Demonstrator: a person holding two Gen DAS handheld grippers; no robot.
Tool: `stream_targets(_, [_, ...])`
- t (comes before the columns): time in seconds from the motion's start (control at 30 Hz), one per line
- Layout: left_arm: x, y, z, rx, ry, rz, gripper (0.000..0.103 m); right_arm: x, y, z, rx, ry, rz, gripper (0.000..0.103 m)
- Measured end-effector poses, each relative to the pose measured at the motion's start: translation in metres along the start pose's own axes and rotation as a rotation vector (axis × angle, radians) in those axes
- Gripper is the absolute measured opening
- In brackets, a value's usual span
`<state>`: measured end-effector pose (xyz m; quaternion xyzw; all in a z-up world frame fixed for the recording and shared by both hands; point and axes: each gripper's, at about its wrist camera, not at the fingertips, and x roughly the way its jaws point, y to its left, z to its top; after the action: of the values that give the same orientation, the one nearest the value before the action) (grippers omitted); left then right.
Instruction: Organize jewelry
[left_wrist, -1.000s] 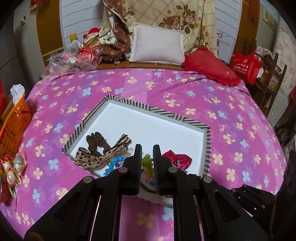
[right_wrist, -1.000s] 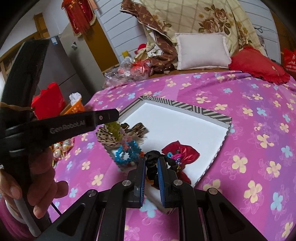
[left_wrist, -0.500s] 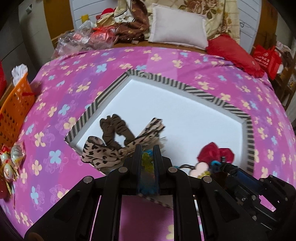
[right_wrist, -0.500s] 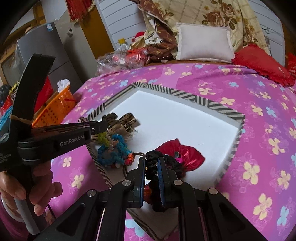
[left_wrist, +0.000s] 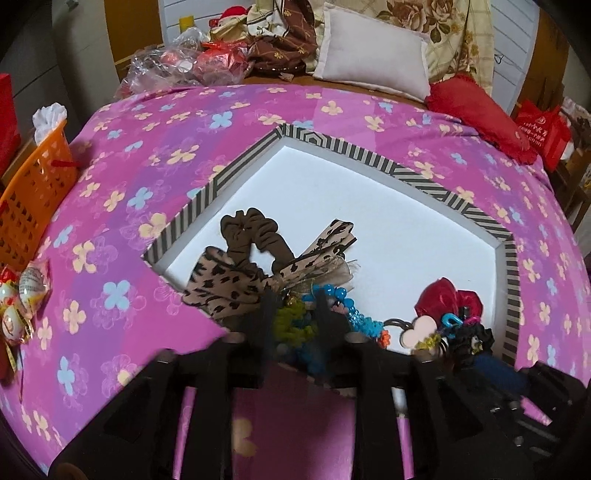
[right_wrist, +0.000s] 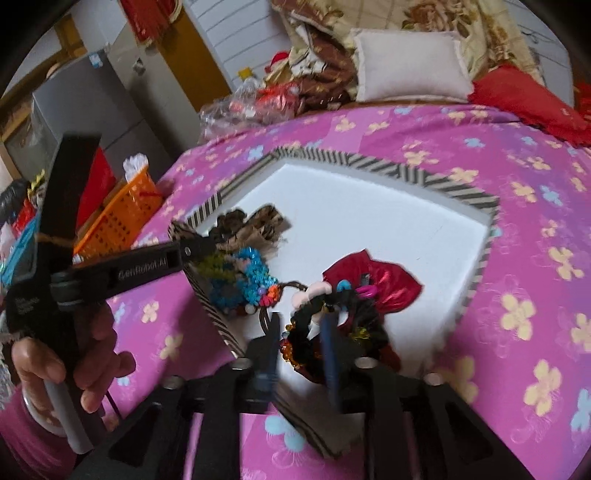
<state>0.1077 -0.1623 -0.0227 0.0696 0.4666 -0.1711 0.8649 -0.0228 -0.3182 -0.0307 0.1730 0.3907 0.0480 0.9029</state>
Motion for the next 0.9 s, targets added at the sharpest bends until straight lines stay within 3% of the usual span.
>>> stream_targets(0.03, [-0.005, 0.002, -0.002, -0.009, -0.011, -0.013, 0.05, -0.006, 0.0, 0.0, 0.005, -0.019, -0.003, 0.044])
stream_targets(0.07, [-0.008, 0.003, -0.003, -0.014, -0.019, -0.02, 0.053, -0.014, 0.0, -0.001, 0.012, -0.035, -0.004, 0.044])
stream_targets(0.2, [-0.028, 0.004, -0.013, 0.0, -0.044, -0.005, 0.055, -0.031, 0.007, -0.006, 0.024, -0.051, -0.009, 0.044])
stream_targets(0.33, [-0.051, 0.006, -0.031, 0.017, -0.088, 0.025, 0.056, -0.047, 0.026, -0.016, -0.02, -0.087, -0.068, 0.045])
stream_targets(0.37, [-0.058, 0.006, -0.037, 0.019, -0.103, 0.035, 0.056, -0.05, 0.03, -0.018, -0.022, -0.093, -0.082, 0.048])
stream_targets(0.47, [-0.077, 0.008, -0.056, 0.021, -0.142, 0.068, 0.057, -0.058, 0.042, -0.03, -0.036, -0.122, -0.113, 0.073])
stream_targets(0.6, [-0.091, 0.012, -0.078, 0.008, -0.17, 0.098, 0.058, -0.063, 0.056, -0.041, -0.09, -0.15, -0.197, 0.073])
stream_targets(0.73, [-0.098, 0.013, -0.093, 0.006, -0.199, 0.139, 0.058, -0.067, 0.057, -0.043, -0.071, -0.172, -0.186, 0.074])
stream_targets(0.9, [-0.097, 0.017, -0.094, -0.031, -0.198, 0.118, 0.058, -0.065, 0.055, -0.043, -0.088, -0.194, -0.228, 0.081])
